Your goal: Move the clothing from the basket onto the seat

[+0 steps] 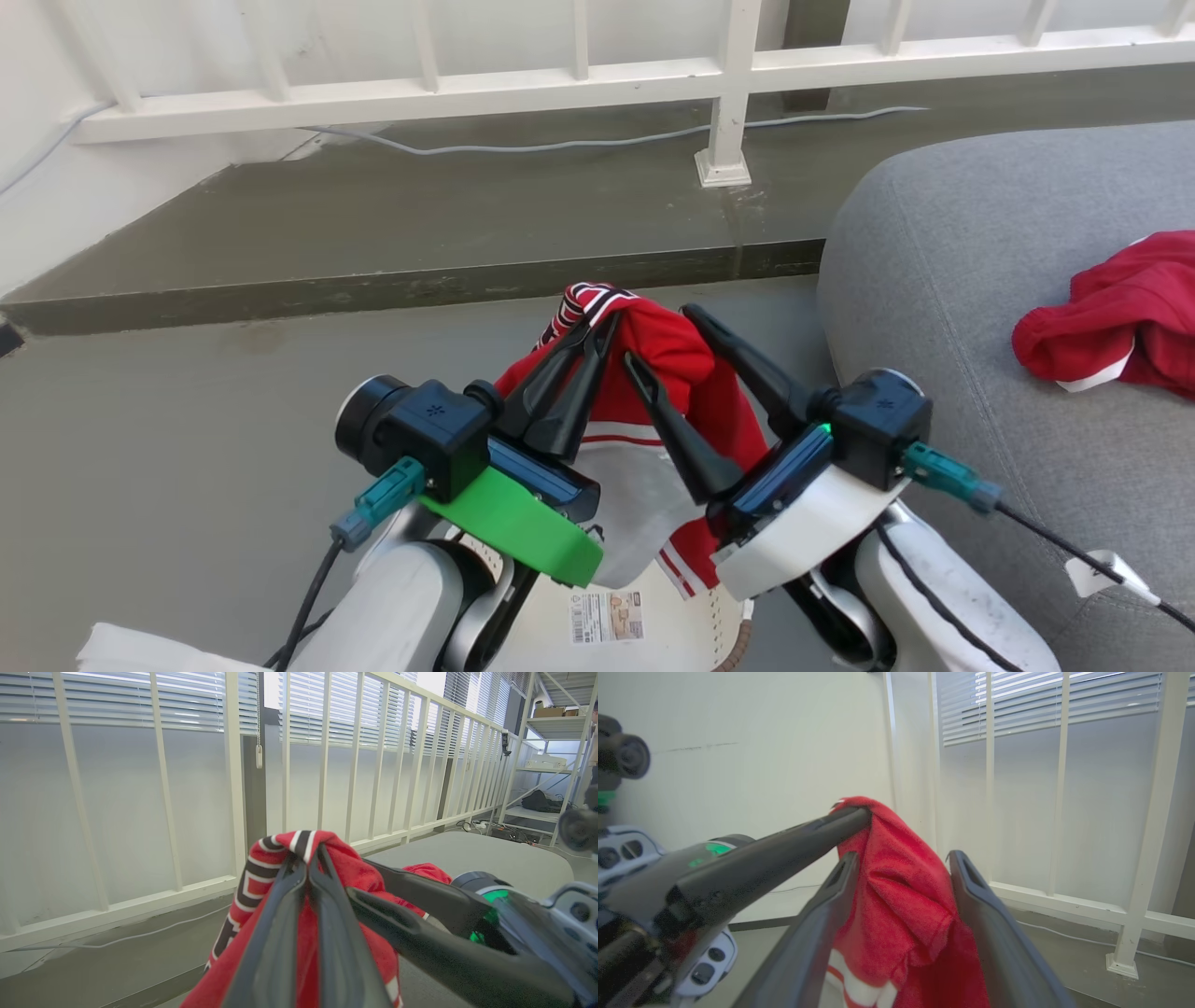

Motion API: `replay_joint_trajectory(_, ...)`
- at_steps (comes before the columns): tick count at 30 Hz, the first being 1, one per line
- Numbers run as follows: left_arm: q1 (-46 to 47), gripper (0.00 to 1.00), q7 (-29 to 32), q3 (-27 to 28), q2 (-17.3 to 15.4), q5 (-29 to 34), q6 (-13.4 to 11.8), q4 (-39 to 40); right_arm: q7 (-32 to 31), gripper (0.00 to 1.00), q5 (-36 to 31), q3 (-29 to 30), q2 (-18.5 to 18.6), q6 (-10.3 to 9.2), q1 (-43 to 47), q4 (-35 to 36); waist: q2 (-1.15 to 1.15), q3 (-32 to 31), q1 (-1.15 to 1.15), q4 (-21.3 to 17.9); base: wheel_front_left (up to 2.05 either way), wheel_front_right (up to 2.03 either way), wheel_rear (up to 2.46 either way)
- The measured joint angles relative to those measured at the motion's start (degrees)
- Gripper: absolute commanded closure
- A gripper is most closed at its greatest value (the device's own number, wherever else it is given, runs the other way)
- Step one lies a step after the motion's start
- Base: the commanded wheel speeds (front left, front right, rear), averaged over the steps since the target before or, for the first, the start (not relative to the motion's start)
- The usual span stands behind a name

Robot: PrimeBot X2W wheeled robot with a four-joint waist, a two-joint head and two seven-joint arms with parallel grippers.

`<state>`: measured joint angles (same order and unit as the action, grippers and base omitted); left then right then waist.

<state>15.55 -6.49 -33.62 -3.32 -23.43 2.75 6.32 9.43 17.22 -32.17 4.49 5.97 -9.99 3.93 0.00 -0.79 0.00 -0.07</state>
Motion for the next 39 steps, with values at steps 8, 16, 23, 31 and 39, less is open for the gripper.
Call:
replay_joint_trajectory(8,-0.3,1.00,1.0,-0.2,-0.1,0.0,0.0,1.9,-2.2,0.00,0.9,-2.5,0.0,0.07,1.0,-5.9,0.00,0.0,0.00,0.8,0.00,0.00,0.00)
replay_joint_trajectory(16,-0.3,1.00,1.7,-1.2,-0.4,0.0,0.0,3.4,-3.0,1.00,2.6,-4.7,-0.3,0.54,1.4,-11.0,0.00,0.2,0.00,0.7,0.00,0.00,0.00)
replay_joint_trajectory(23,-0.4,1.00,2.3,-1.4,-0.8,0.0,0.0,3.8,-2.9,1.00,3.0,-4.7,-0.5,0.54,1.1,-12.2,0.00,0.3,0.00,0.8,0.00,0.00,0.00)
replay_joint_trajectory(31,-0.7,0.00,3.0,-1.7,-1.3,0.0,0.0,4.1,-2.0,1.00,3.7,-3.4,-0.5,0.54,0.6,-13.0,0.00,0.4,0.00,0.7,0.00,0.00,0.00)
replay_joint_trajectory(39,-2.6,0.00,4.8,-2.8,-3.0,0.1,0.1,4.1,-0.3,1.00,4.0,0.0,-0.7,-0.64,-1.8,-13.1,0.00,0.7,0.00,-0.5,0.00,0.00,0.00)
